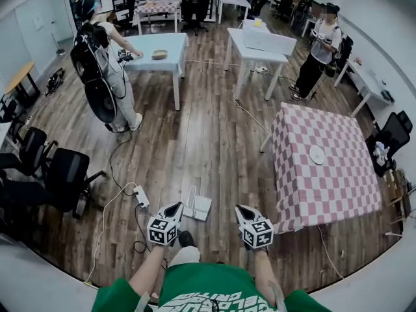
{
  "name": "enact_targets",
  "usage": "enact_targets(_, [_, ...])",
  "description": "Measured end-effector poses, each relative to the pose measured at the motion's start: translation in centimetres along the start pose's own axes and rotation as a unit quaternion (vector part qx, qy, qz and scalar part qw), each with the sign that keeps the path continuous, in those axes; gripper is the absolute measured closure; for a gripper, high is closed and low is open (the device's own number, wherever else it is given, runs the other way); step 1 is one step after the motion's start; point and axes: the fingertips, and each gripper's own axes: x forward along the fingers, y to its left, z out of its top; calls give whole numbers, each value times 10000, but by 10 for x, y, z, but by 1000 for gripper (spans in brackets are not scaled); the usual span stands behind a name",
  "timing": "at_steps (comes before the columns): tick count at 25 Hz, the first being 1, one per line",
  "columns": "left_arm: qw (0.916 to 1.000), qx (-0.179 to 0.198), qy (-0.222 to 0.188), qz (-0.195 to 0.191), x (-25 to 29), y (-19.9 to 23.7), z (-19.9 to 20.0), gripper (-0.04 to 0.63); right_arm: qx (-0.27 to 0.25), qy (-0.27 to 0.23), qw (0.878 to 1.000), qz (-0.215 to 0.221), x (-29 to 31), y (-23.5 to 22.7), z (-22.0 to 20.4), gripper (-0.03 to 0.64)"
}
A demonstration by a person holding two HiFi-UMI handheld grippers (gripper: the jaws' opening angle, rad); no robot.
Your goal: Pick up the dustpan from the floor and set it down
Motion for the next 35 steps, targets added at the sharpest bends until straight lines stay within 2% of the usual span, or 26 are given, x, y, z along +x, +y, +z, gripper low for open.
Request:
enact_targets(12, [9992,44,138,-366,58,47,21,591,160,-76,9997,-185,70,-12,27,609])
enact_targets(19, [9989,37,108,-451,72,71,36,591,112,21,9999,9,107,10,32,609])
enact_targets(26, [9990,28,221,-382,82,80,36,591,225,22,9997,77,121,1,36,609])
enact_targets(35, [9999,-31,150,-55,108,71,46,591,46,60,9994,345,135,-42,63,609])
